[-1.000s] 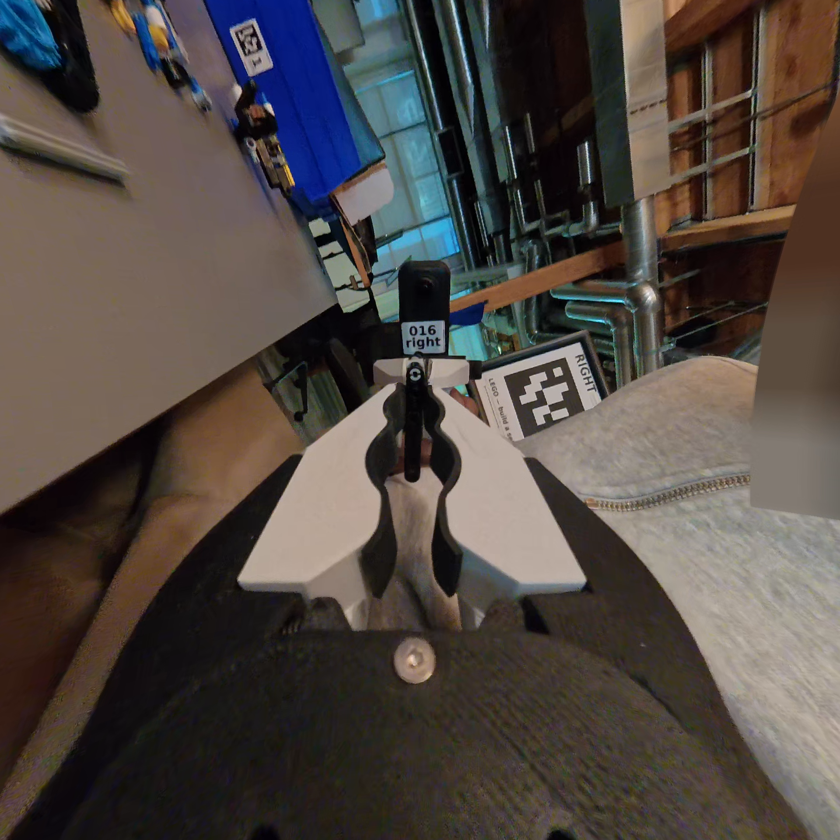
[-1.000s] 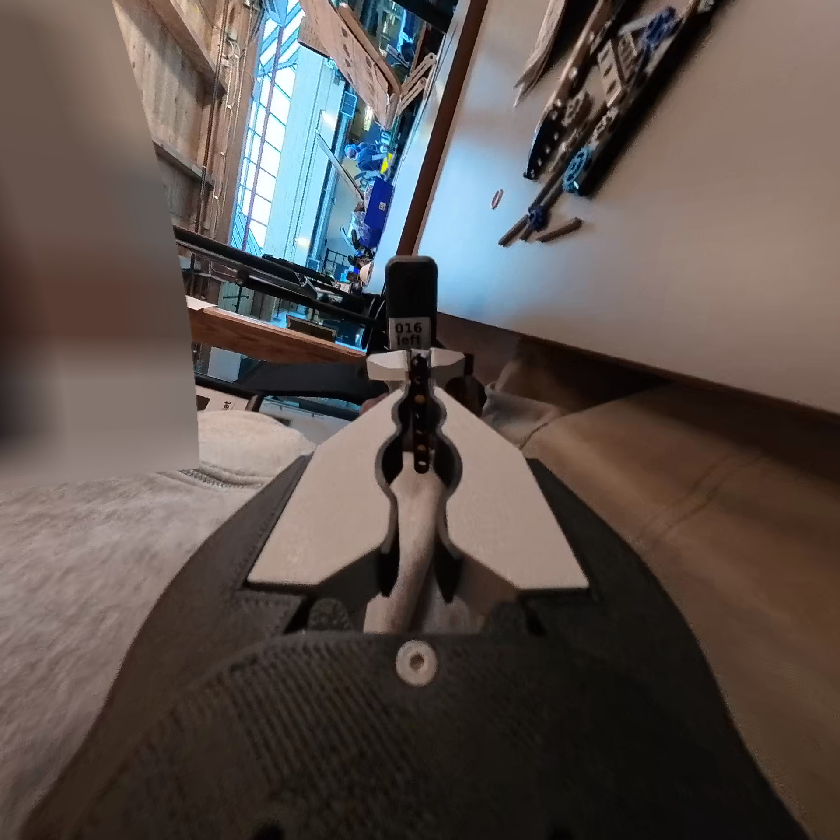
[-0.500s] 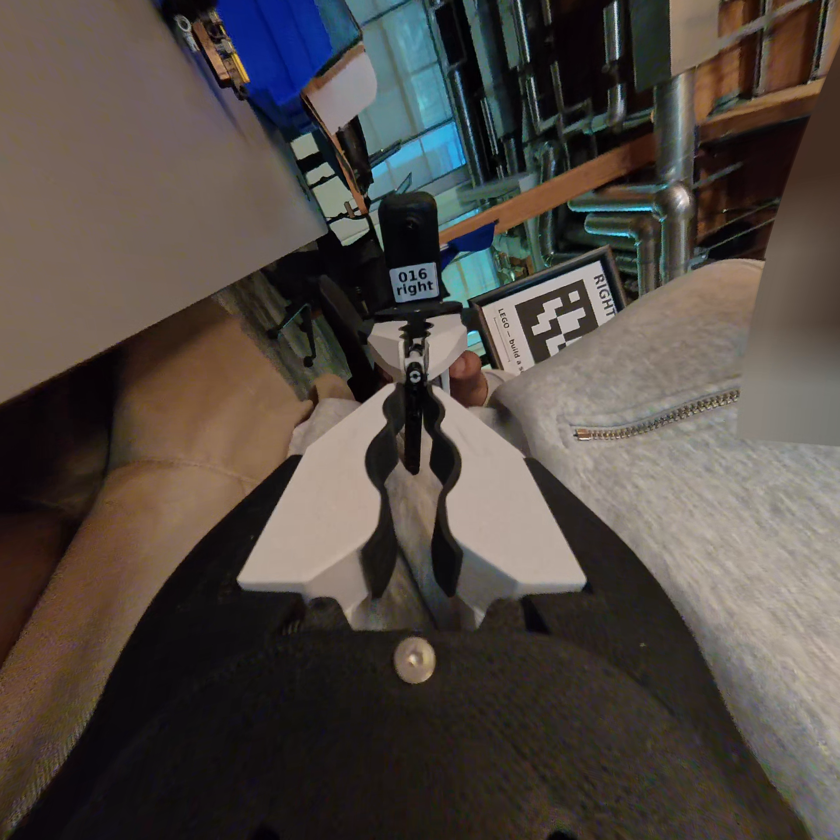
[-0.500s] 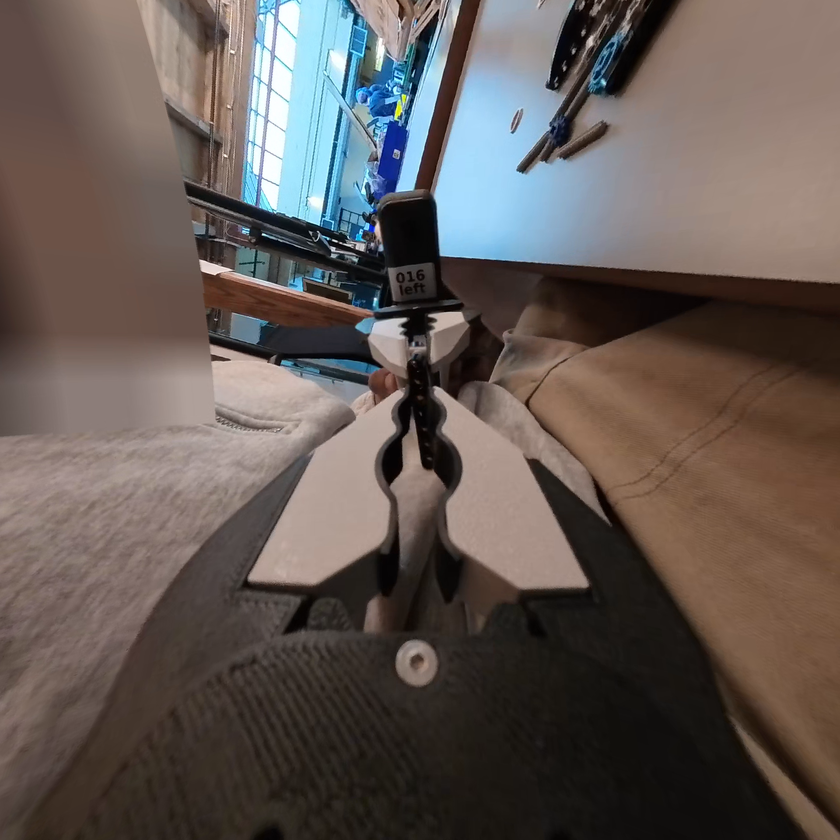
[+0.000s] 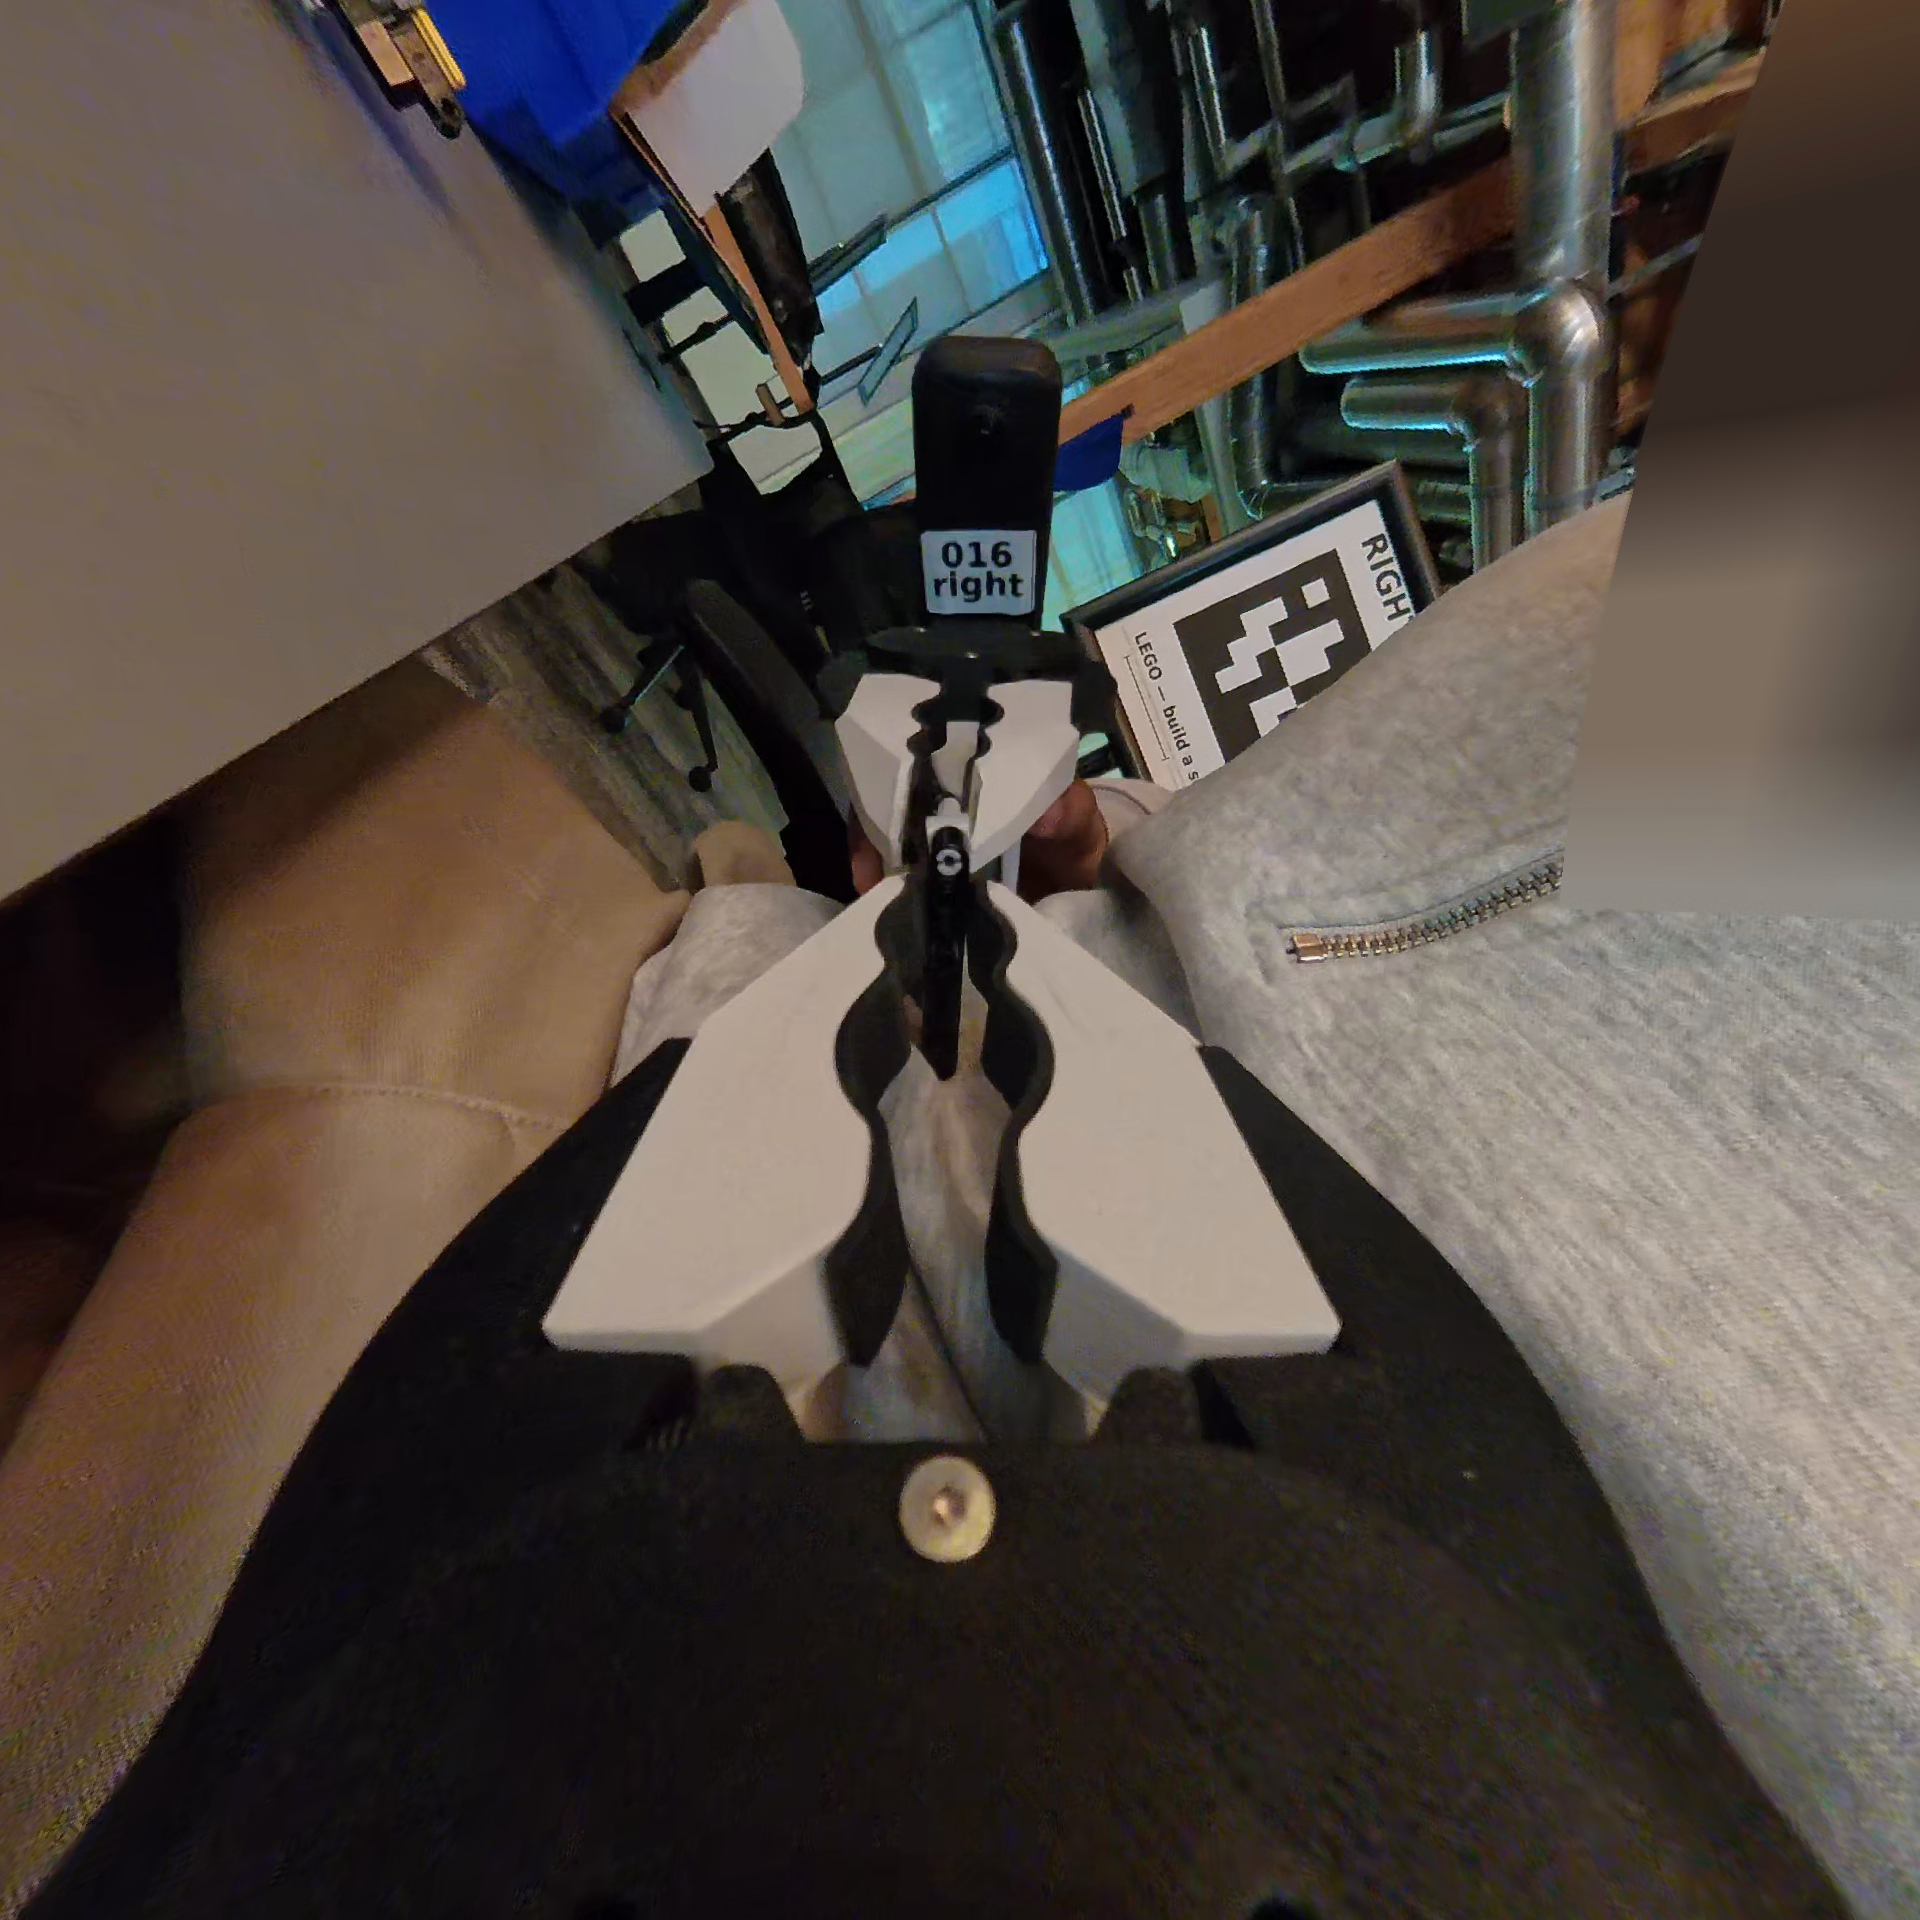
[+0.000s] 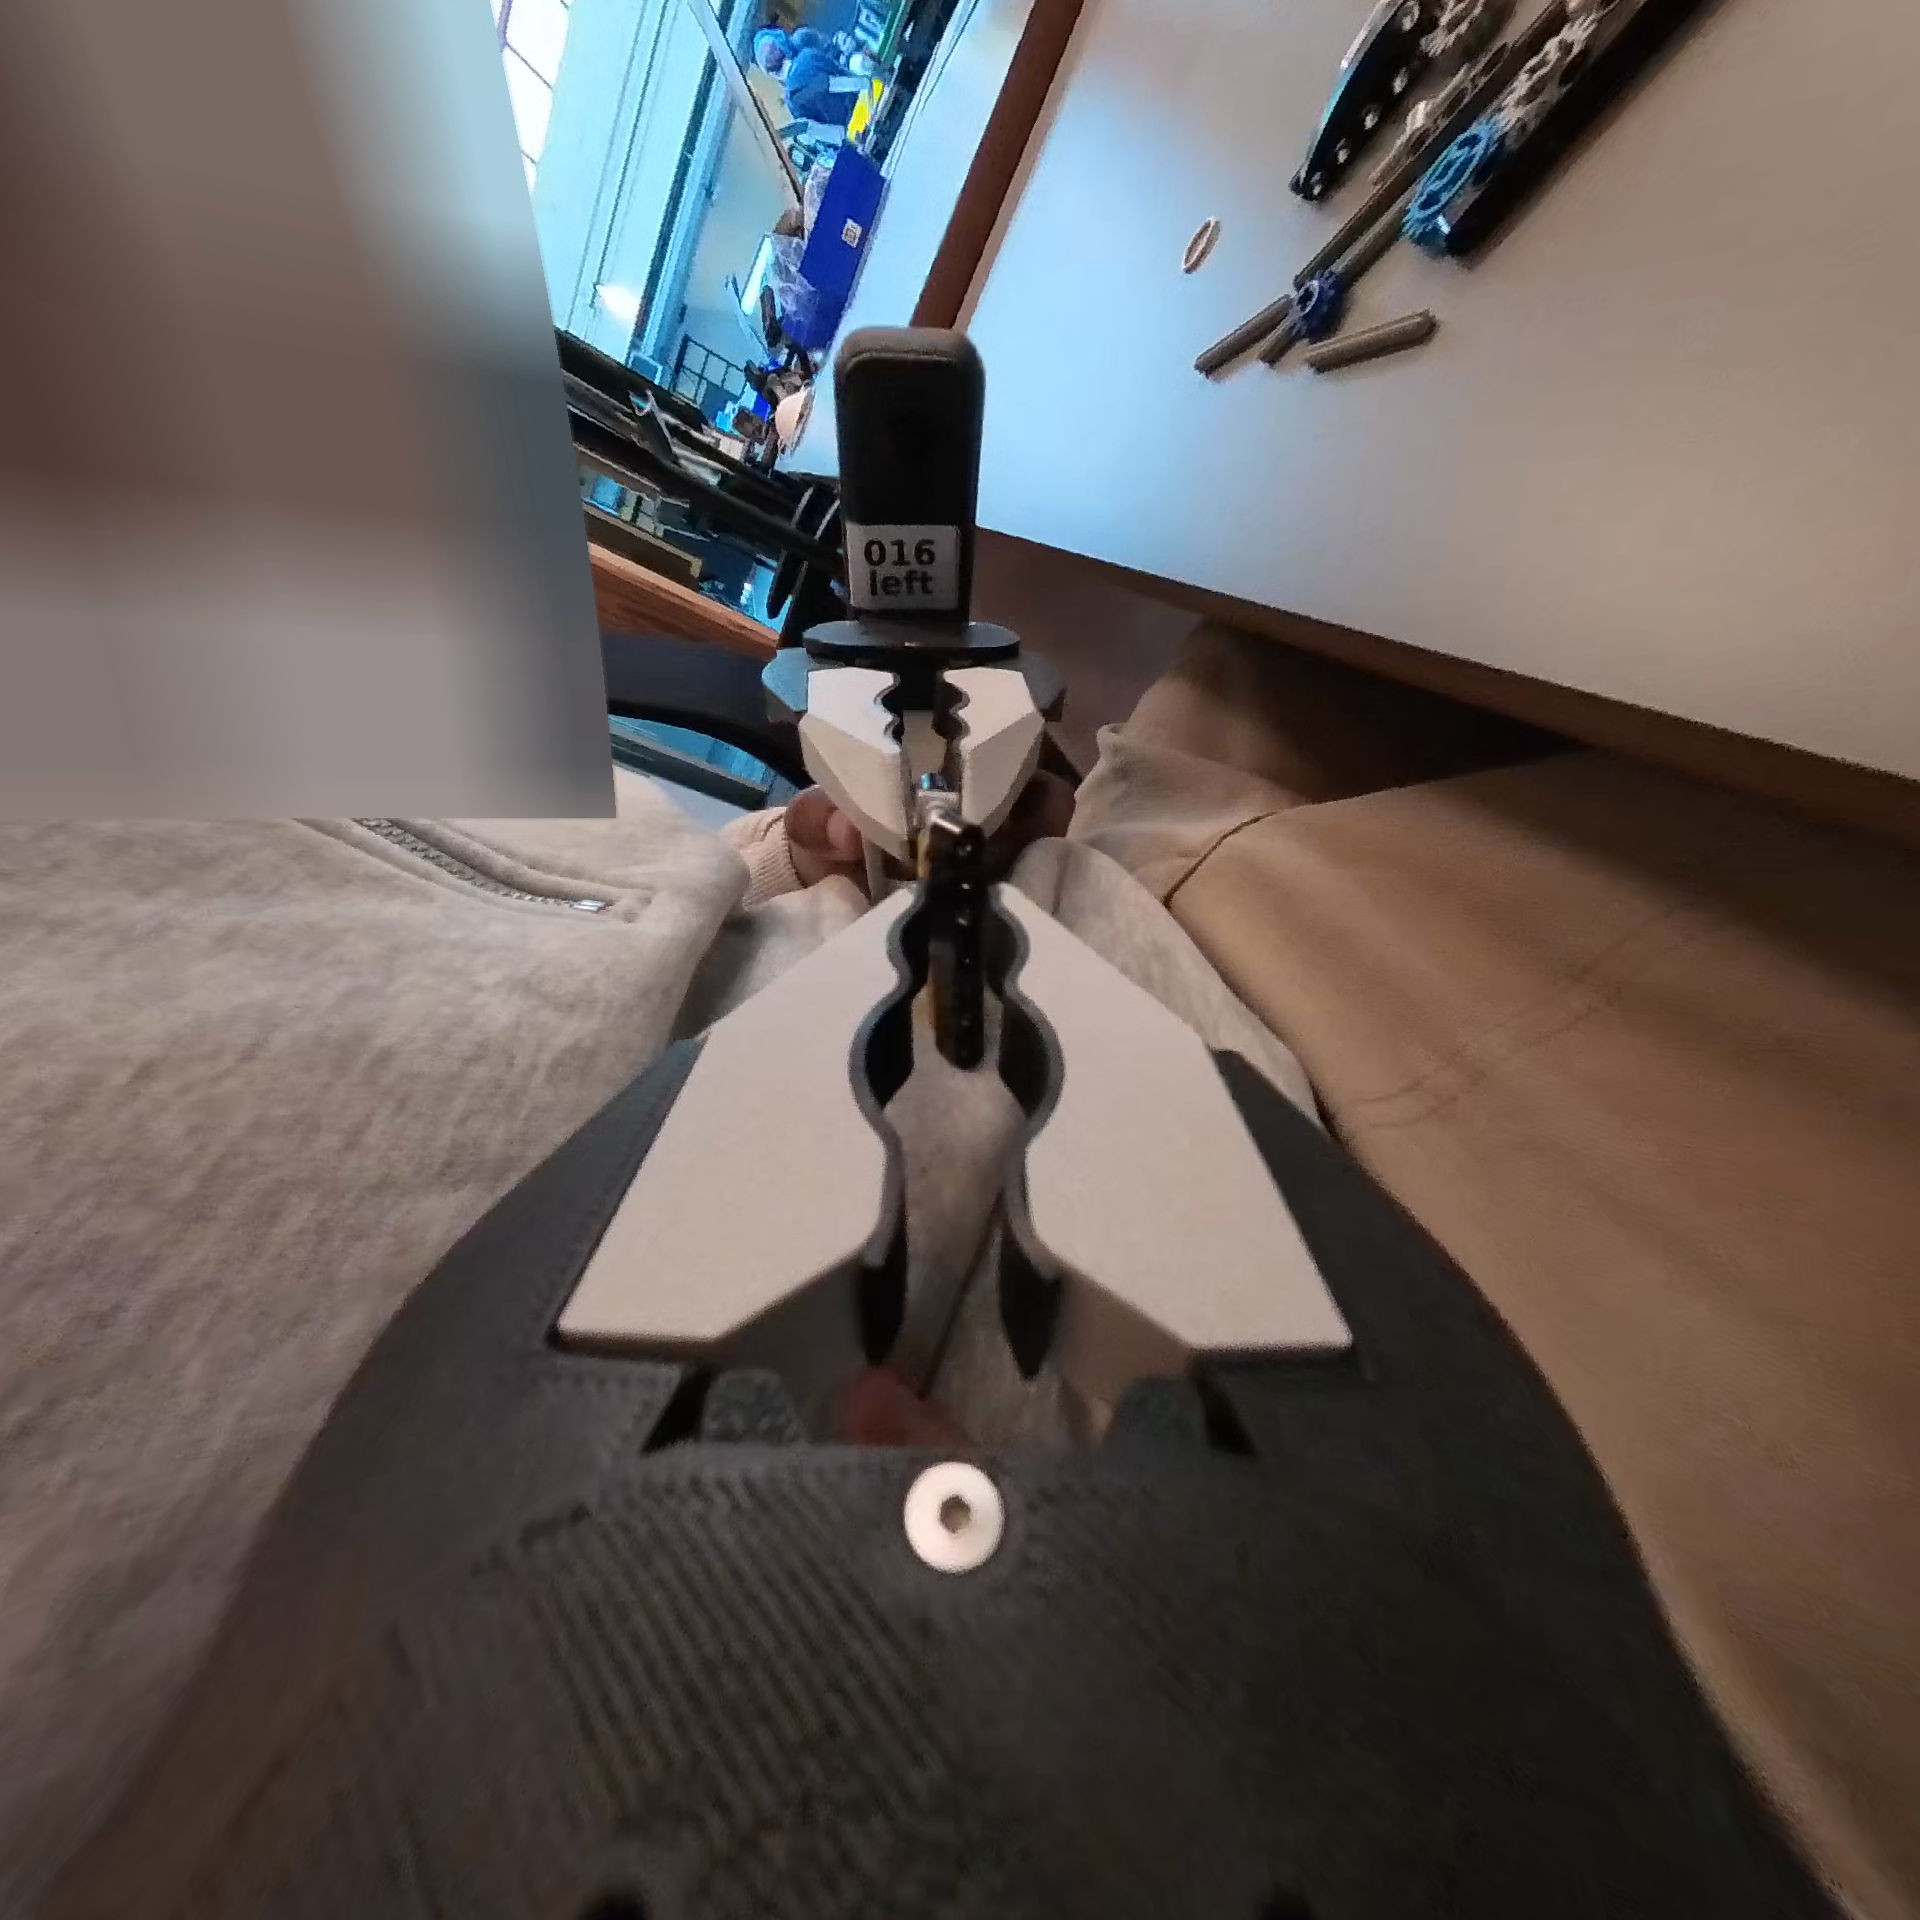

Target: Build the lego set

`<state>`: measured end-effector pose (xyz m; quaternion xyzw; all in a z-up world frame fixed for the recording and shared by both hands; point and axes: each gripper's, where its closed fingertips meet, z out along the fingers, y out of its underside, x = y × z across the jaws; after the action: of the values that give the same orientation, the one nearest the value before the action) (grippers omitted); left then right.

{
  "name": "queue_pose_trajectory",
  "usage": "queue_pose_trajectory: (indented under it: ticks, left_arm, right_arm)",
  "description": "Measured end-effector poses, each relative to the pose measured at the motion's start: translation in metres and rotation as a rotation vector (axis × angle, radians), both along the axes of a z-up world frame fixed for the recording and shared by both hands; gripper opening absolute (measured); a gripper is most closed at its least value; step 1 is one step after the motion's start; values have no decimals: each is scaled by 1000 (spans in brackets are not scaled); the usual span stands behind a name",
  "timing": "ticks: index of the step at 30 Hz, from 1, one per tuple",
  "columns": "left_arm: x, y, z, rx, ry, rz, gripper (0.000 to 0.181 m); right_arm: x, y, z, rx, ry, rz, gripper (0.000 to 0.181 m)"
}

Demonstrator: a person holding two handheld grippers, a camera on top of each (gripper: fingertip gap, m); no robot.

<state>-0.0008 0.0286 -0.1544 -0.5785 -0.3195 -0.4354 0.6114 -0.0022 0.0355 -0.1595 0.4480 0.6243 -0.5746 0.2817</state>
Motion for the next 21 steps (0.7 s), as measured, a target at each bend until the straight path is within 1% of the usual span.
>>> queue_pose_trajectory:
  ticks: [6,8,14,18,20,21]
  left_arm:
    - [-1,0,-1,3,-19,-3,5]
    - [-2,0,-1,1,-18,2,5]
    - [-2,1,-1,-13,-10,12,5]
    - [-3,0,-2,-12,-19,16,5]
    - [-3,0,-4,-14,-32,15,5]
    - [-4,0,-4,-10,-32,15,5]
  right_arm:
    - [-1,2,0,-13,-5,-12,5]
    - [-1,2,0,-18,-8,-12,0]
    - [-1,3,0,6,19,-3,0]
    - [-1,5,2,-63,-3,11,0]
    - [1,3,8,-124,-1,43,0]
    - [2,2,8,-126,0,59,0]
